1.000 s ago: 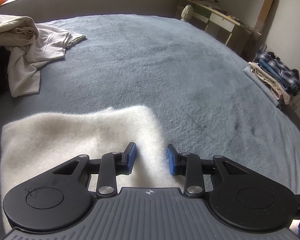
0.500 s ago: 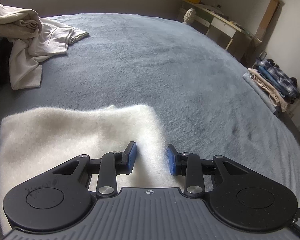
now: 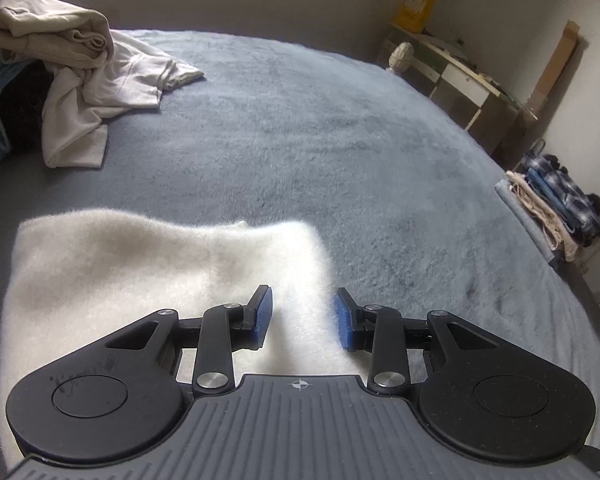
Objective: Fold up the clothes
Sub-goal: 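Fold the gripped cream sweater edge over with the right gripper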
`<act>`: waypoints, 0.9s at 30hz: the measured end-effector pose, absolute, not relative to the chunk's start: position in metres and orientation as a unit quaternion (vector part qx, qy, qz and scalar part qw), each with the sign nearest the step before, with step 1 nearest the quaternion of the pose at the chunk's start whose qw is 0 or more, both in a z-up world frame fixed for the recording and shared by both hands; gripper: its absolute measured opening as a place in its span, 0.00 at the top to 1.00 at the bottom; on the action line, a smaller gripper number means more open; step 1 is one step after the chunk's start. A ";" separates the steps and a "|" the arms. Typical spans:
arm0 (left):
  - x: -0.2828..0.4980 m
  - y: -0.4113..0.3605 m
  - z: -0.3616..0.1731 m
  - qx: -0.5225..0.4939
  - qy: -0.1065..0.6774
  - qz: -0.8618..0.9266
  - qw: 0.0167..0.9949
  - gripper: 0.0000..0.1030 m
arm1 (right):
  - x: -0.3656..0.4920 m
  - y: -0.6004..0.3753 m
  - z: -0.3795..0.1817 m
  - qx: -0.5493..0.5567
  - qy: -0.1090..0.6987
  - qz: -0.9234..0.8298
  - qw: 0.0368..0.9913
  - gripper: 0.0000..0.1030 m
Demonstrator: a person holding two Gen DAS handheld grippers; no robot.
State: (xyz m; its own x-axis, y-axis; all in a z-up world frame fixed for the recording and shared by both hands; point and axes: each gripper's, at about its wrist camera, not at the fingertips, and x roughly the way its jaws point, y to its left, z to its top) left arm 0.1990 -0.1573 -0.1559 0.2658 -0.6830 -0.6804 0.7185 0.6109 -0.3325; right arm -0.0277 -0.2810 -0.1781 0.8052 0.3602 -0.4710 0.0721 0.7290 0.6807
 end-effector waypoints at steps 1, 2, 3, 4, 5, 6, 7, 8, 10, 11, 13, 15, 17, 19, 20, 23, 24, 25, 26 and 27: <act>0.198 -0.157 -0.151 0.021 0.405 -0.440 0.801 0.68 | -0.028 -0.278 -0.168 0.339 0.285 0.087 0.892 0.79; 0.197 -0.158 -0.146 0.021 0.393 -0.440 0.807 0.68 | -0.027 -0.275 -0.159 0.321 0.270 0.092 0.903 0.80; 0.198 -0.161 -0.143 0.026 0.386 -0.443 0.808 0.68 | -0.027 -0.273 -0.153 0.314 0.258 0.097 0.908 0.80; 0.198 -0.164 -0.143 0.031 0.383 -0.443 0.810 0.68 | -0.026 -0.274 -0.153 0.321 0.255 0.098 0.907 0.80; 0.198 -0.167 -0.145 0.034 0.386 -0.444 0.808 0.68 | -0.026 -0.279 -0.159 0.338 0.264 0.094 0.899 0.80; 0.196 -0.171 -0.153 0.041 0.391 -0.446 0.804 0.68 | -0.026 -0.284 -0.168 0.359 0.277 0.088 0.887 0.80; 0.195 -0.175 -0.160 0.048 0.396 -0.447 0.800 0.68 | -0.025 -0.290 -0.177 0.379 0.291 0.082 0.875 0.80; 0.193 -0.177 -0.168 0.052 0.397 -0.447 0.800 0.66 | -0.027 -0.296 -0.187 0.402 0.307 0.073 0.860 0.80; 0.187 -0.178 -0.178 0.053 0.392 -0.448 0.802 0.66 | -0.034 -0.307 -0.208 0.446 0.338 0.054 0.827 0.81; 0.184 -0.178 -0.177 0.054 0.386 -0.450 0.804 0.65 | -0.037 -0.312 -0.215 0.464 0.346 0.048 0.814 0.81; 0.183 -0.179 -0.174 0.060 0.382 -0.454 0.803 0.64 | -0.039 -0.316 -0.219 0.477 0.349 0.046 0.805 0.81; 0.184 -0.176 -0.169 0.054 0.383 -0.462 0.798 0.64 | -0.038 -0.314 -0.221 0.465 0.358 0.044 0.808 0.82; 0.186 -0.169 -0.160 0.045 0.379 -0.474 0.793 0.63 | -0.036 -0.313 -0.225 0.456 0.369 0.042 0.809 0.82; 0.182 -0.156 -0.148 0.048 0.358 -0.499 0.788 0.62 | -0.036 -0.313 -0.228 0.456 0.372 0.046 0.807 0.82; 0.180 -0.149 -0.143 0.050 0.347 -0.511 0.785 0.62 | -0.036 -0.313 -0.228 0.459 0.372 0.049 0.806 0.81; 0.166 -0.128 -0.138 0.098 0.316 -0.531 0.780 0.61 | -0.037 -0.316 -0.227 0.471 0.368 0.059 0.800 0.76; 0.161 -0.120 -0.141 0.112 0.310 -0.532 0.780 0.61 | -0.036 -0.317 -0.226 0.475 0.365 0.062 0.799 0.75; 0.156 -0.113 -0.145 0.126 0.305 -0.532 0.780 0.61 | -0.036 -0.318 -0.224 0.478 0.361 0.064 0.798 0.71; 0.151 -0.106 -0.149 0.139 0.299 -0.532 0.780 0.61 | -0.035 -0.319 -0.223 0.482 0.356 0.067 0.797 0.67; 0.147 -0.100 -0.152 0.145 0.292 -0.529 0.783 0.61 | -0.034 -0.320 -0.221 0.486 0.352 0.069 0.797 0.65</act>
State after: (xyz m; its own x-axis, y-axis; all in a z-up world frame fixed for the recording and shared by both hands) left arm 0.1471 -0.1004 -0.1522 0.2689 -0.7445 -0.6111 0.9137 0.3979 -0.0828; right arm -0.0344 -0.3198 -0.2209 0.7424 0.4523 -0.4942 0.2322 0.5183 0.8231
